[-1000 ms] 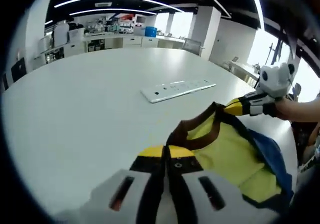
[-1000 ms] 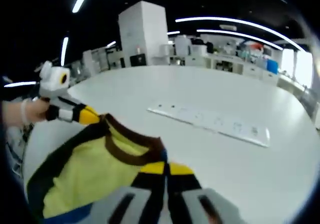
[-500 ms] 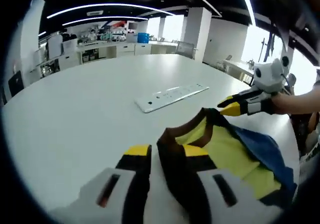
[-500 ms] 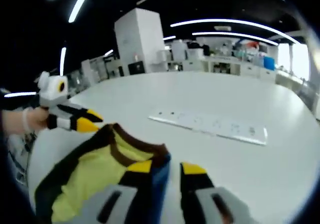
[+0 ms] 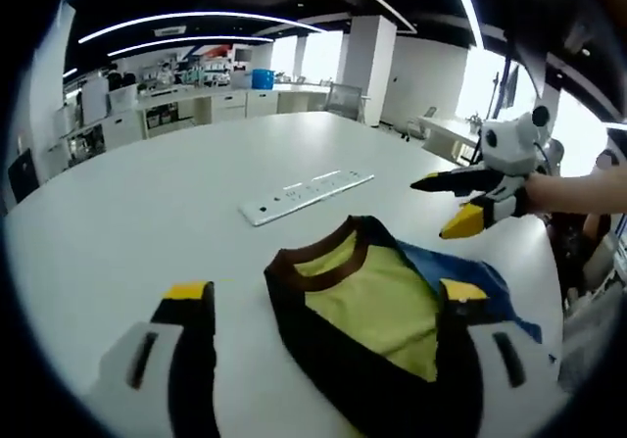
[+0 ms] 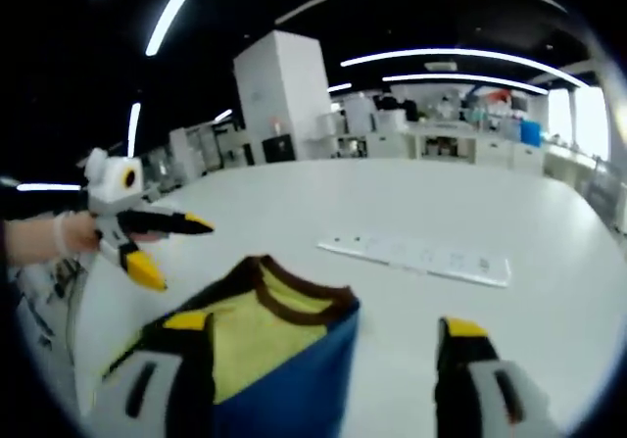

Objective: Fold the garment on the visible template until the final outline fits inside the template.

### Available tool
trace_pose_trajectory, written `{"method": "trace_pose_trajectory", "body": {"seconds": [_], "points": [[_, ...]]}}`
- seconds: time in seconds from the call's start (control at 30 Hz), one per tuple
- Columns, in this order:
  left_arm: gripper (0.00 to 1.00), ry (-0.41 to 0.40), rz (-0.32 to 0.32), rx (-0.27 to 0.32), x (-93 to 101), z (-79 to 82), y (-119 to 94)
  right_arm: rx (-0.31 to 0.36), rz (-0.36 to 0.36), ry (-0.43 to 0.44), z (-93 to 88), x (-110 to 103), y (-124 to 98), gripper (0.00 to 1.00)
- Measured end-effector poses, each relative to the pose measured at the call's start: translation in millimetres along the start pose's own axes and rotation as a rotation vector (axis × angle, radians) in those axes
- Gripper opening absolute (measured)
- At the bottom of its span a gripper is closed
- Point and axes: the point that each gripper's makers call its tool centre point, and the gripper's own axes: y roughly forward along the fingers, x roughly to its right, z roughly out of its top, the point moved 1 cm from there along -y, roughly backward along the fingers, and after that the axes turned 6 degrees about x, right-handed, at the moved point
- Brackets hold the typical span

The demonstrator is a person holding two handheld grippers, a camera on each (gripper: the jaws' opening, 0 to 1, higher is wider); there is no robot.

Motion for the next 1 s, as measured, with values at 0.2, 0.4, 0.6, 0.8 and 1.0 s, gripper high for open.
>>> {"method": "trace_pose_trajectory", "body": {"seconds": [0.2,0.4,0.6,0.8,1.0], "points": [[0.99,-0.009,0.014,0.015,7.1,0.6,-30,-0.011,-0.012,-0.021,-1.2,-7,-23,0.99],[0.99,-0.026,0.049,0.048,13.3,-0.5,-59,0.006,-0.009,-0.029,2.8,-17,-42,0.99],[0.99,-0.045,0.081,0.065,8.9,-8.4,-84,0.005,-0.009,-0.037,-6.2,-28,-63,0.99],[0.99,-0.059,0.108,0.069,17.1,-22.5,-108,0.007,-0.003,-0.028,-16.6,-39,-79,0.99],[0.98,-0.069,0.135,0.070,27.5,-37.8,-135,-0.002,0.006,-0.011,-31.8,-58,-99,0.97]]}}
